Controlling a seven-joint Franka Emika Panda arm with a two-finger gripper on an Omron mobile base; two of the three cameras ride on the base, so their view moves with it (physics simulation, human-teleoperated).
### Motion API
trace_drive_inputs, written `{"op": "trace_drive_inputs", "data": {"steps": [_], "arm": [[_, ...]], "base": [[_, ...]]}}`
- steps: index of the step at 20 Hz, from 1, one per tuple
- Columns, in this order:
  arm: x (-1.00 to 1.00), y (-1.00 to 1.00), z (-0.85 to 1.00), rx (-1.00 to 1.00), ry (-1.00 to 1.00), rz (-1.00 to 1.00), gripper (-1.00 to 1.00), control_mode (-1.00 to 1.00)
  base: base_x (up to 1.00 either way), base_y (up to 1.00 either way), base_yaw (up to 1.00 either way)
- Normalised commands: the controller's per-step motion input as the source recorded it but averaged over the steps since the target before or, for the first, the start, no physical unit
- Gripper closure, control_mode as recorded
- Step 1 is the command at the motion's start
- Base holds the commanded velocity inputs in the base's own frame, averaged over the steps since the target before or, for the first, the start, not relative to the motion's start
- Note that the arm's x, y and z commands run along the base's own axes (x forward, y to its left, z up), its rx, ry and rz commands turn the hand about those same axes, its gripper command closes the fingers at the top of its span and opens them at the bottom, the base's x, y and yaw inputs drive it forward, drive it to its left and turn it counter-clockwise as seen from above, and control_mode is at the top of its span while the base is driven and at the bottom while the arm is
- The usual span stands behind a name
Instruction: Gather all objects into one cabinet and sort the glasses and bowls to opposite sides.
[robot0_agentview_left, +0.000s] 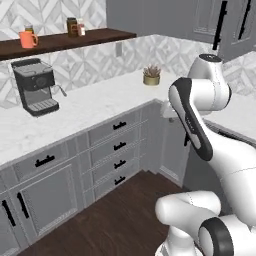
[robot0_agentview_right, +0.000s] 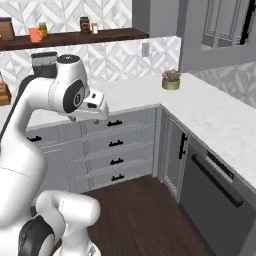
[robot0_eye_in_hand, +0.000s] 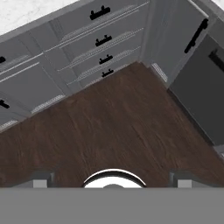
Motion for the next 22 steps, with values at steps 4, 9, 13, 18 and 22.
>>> {"op": "trace_drive_inputs", "data": {"steps": [4, 9, 13, 18, 22], "arm": [[0.0, 0.0, 0.0, 0.0, 0.0, 0.0, -1.0, 1.0], [0.0, 0.0, 0.0, 0.0, 0.0, 0.0, -1.0, 1.0], [0.0, 0.0, 0.0, 0.0, 0.0, 0.0, -1.0, 1.0], [0.0, 0.0, 0.0, 0.0, 0.0, 0.0, -1.0, 1.0], [0.0, 0.0, 0.0, 0.0, 0.0, 0.0, -1.0, 1.0]], "base": [[0.08, 0.0, 0.63], [0.4, -0.01, 0.5], [0.55, 0.0, 0.44], [0.83, -0.25, 0.3], [0.79, -0.47, 0.29]]}}
